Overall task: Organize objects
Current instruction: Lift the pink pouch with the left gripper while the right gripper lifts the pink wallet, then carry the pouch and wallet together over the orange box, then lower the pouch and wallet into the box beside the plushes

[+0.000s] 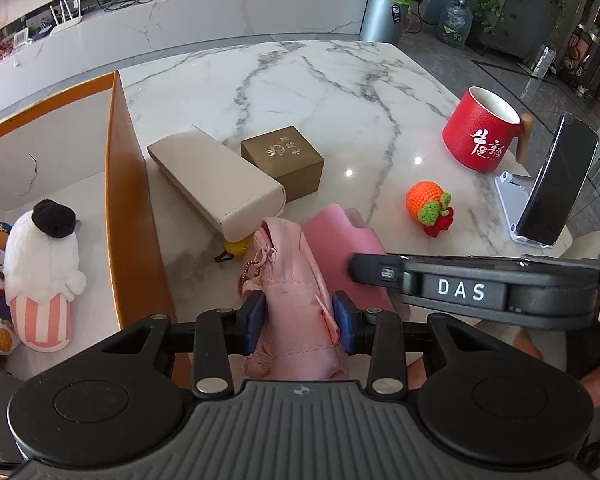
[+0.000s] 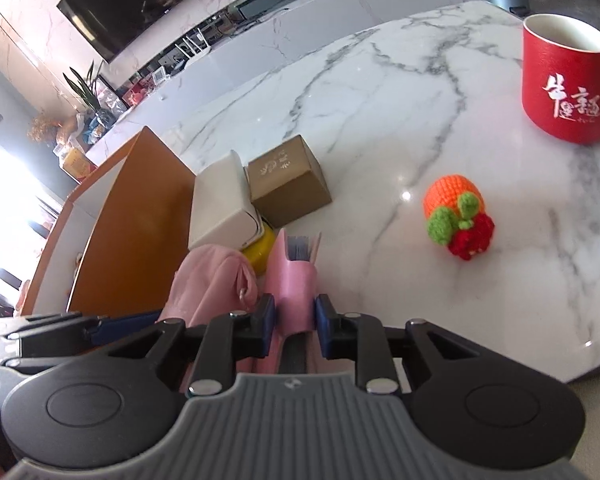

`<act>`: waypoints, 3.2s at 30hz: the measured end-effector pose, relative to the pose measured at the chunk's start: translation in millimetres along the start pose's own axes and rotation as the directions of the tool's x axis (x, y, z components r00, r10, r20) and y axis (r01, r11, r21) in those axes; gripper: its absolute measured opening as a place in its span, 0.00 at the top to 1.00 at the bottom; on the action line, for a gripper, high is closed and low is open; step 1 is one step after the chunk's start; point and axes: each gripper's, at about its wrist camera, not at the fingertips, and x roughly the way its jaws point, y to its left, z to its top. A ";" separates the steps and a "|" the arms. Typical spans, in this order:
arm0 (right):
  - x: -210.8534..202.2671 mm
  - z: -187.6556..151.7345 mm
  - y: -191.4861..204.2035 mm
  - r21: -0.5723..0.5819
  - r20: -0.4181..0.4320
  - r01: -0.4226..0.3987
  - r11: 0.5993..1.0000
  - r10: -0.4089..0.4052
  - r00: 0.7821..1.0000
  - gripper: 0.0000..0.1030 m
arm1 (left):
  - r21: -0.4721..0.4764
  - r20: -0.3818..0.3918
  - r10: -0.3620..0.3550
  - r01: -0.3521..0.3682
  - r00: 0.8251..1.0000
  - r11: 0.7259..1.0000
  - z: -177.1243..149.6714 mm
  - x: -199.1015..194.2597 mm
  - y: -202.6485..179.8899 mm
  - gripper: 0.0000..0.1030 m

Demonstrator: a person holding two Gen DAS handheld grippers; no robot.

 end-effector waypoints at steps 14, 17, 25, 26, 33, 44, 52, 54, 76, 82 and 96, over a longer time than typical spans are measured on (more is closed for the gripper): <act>29.9 5.7 -12.5 0.085 -0.030 -0.122 0.989 0.125 0.992 0.77 | -0.025 -0.005 0.016 -0.016 1.000 1.000 0.0 1.6 -1.0 0.62; 22.5 3.7 -3.3 0.028 -0.027 -0.090 0.996 0.091 0.996 0.78 | -0.021 0.004 0.019 -0.018 1.000 1.000 -1.2 0.7 -1.0 0.64; -16.2 0.2 22.0 -0.022 0.032 -0.011 1.000 0.012 0.999 0.78 | -0.057 0.072 -0.046 0.050 0.996 0.997 -3.7 -28.4 7.9 0.68; -24.0 -0.2 25.8 -0.025 0.051 -0.006 1.000 0.007 0.999 0.78 | -0.058 0.089 -0.062 0.067 0.994 0.996 -3.9 -35.9 9.4 0.68; -83.3 0.8 68.5 -0.054 0.181 -0.032 0.998 0.041 0.983 0.78 | -0.111 0.234 -0.163 0.193 0.958 0.975 -0.1 -107.2 41.8 0.68; -78.8 1.0 181.3 -0.149 0.160 -0.175 0.973 0.198 0.967 0.78 | -0.280 0.368 -0.073 0.186 0.927 0.942 -14.0 -171.3 143.2 0.68; -13.0 -22.6 211.0 -0.161 0.010 -0.114 0.980 0.117 0.993 0.78 | -0.386 0.256 -0.068 0.166 0.964 0.907 -32.6 -134.3 185.7 0.68; -4.1 -24.1 215.0 -0.178 -0.009 -0.092 0.980 0.092 0.996 0.78 | -0.407 0.226 -0.079 0.168 0.971 0.898 -36.8 -129.1 194.9 0.68; 56.4 -33.5 214.3 -0.174 -0.208 0.007 0.985 -0.043 0.977 0.78 | -0.274 -0.002 0.027 -0.026 1.000 0.961 -46.0 -99.3 186.3 0.68; 67.0 -33.2 217.7 -0.198 -0.256 0.006 0.980 -0.057 0.965 0.78 | -0.286 -0.008 0.013 -0.015 1.000 0.958 -48.2 -100.0 191.7 0.67; 89.3 -35.5 224.0 -0.245 -0.305 0.017 0.969 -0.094 0.948 0.78 | -0.233 0.083 -0.010 0.029 0.997 0.972 -43.7 -114.5 194.3 0.59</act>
